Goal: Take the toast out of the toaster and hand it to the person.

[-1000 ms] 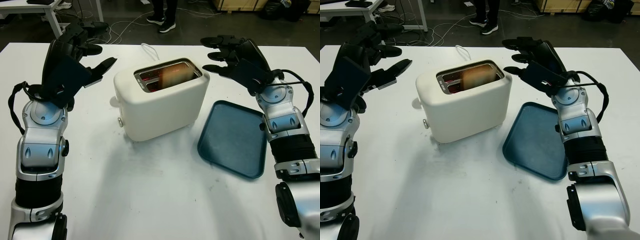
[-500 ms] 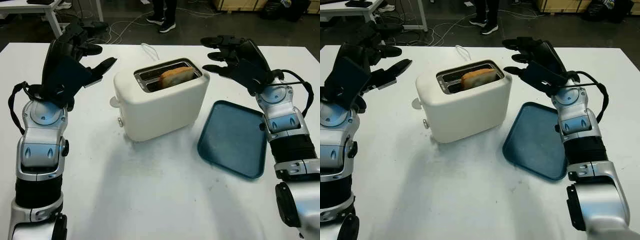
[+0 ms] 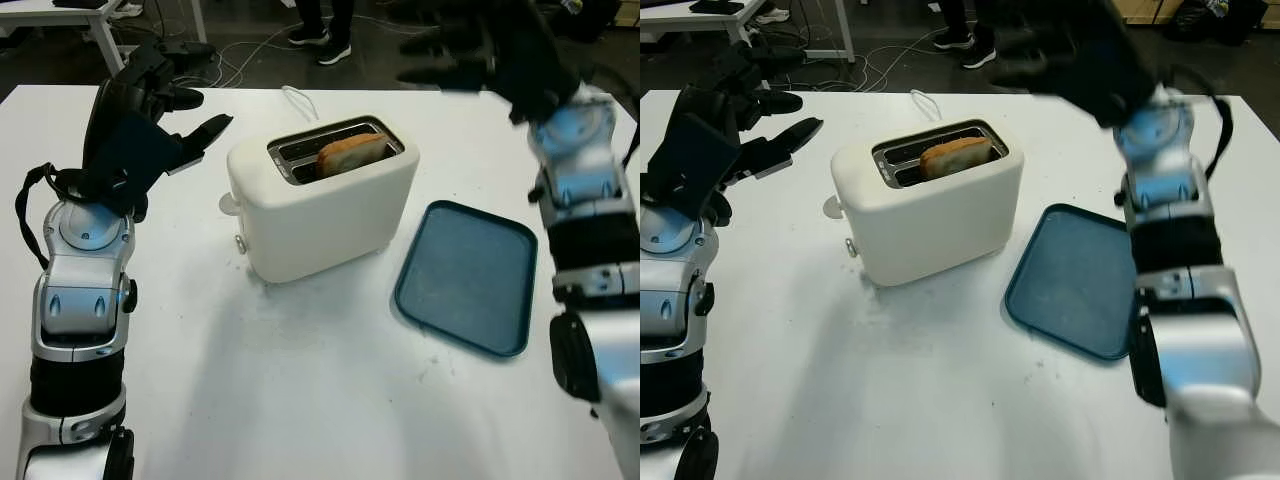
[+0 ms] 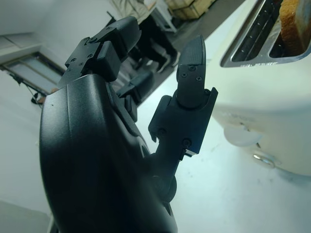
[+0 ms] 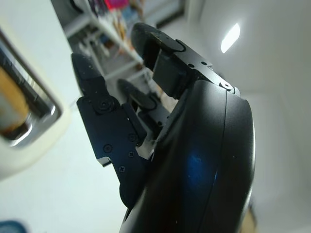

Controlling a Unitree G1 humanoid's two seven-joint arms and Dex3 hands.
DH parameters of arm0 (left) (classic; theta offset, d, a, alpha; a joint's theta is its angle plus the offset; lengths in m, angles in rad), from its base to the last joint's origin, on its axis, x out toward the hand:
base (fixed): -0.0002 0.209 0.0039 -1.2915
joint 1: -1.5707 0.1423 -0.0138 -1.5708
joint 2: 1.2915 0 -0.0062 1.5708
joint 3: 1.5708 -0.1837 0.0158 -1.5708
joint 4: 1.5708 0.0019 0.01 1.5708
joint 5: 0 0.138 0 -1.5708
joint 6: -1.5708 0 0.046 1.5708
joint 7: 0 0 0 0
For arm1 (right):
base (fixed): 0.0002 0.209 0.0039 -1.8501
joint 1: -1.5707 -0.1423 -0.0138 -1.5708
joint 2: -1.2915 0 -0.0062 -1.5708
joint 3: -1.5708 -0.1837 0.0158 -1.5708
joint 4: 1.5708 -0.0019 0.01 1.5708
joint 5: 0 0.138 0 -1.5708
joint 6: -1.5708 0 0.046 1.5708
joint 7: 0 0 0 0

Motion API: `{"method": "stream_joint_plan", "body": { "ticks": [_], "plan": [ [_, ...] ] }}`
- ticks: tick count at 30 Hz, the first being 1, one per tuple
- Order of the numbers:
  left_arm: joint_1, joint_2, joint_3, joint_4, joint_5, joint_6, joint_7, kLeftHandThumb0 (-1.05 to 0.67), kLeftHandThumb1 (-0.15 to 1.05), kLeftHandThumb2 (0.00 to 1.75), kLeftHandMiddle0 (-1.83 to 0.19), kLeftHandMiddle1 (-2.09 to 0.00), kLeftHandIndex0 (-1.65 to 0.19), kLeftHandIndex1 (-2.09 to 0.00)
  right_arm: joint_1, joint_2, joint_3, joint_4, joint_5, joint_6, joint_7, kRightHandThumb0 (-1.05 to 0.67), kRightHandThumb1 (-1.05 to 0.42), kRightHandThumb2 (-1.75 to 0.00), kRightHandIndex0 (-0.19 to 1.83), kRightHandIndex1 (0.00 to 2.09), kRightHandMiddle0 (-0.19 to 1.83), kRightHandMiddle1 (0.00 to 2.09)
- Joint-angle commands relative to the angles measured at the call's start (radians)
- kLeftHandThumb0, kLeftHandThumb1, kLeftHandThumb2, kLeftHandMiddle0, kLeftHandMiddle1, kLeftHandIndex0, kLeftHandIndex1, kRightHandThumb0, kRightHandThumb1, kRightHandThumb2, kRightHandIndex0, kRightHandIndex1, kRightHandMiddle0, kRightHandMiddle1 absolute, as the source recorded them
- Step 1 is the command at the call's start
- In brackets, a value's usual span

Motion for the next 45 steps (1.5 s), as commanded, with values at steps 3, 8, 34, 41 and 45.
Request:
{"method": "stream_joint_plan", "body": {
  "ticks": [3, 8, 34, 41, 45],
  "plan": [
    [-0.005, 0.007, 0.004, -0.001, 0.002, -0.008, 0.001, -0.31, 0.75, 0.37, -0.15, -1.02, -0.27, -0.67, -0.049, 0.003, 0.072, -0.017, -0.035, 0.002, 0.084, -0.41, -0.61, 0.00, 1.01, 0.52, 1.07, 0.14],
    [-0.005, 0.009, 0.004, 0.000, 0.001, -0.012, -0.001, -0.32, 0.74, 0.37, -0.15, -1.02, -0.27, -0.67, -0.052, 0.005, 0.153, -0.051, -0.111, 0.026, 0.139, -0.30, -0.57, -0.01, 0.94, 0.58, 1.05, 0.11],
    [0.007, 0.005, 0.000, -0.006, 0.005, -0.006, 0.002, -0.32, 0.77, 0.34, -0.17, -0.99, -0.29, -0.63, -0.080, -0.047, 0.335, 0.033, -0.420, -0.077, 0.154, -0.18, -0.68, -0.01, 0.93, 0.62, 1.04, 0.04],
    [0.009, 0.003, 0.002, -0.007, 0.003, -0.006, 0.003, -0.32, 0.77, 0.33, -0.18, -0.97, -0.30, -0.62, -0.082, -0.046, 0.327, 0.042, -0.418, -0.088, 0.149, -0.17, -0.71, 0.00, 0.85, 1.31, 1.14, 0.06],
    [0.009, 0.004, 0.000, -0.009, 0.006, -0.002, 0.003, -0.33, 0.77, 0.32, -0.17, -0.97, -0.30, -0.61, -0.083, -0.039, 0.331, 0.050, -0.418, -0.083, 0.156, -0.17, -0.72, 0.00, 0.85, 1.28, 1.19, 0.08]
  ]
}}
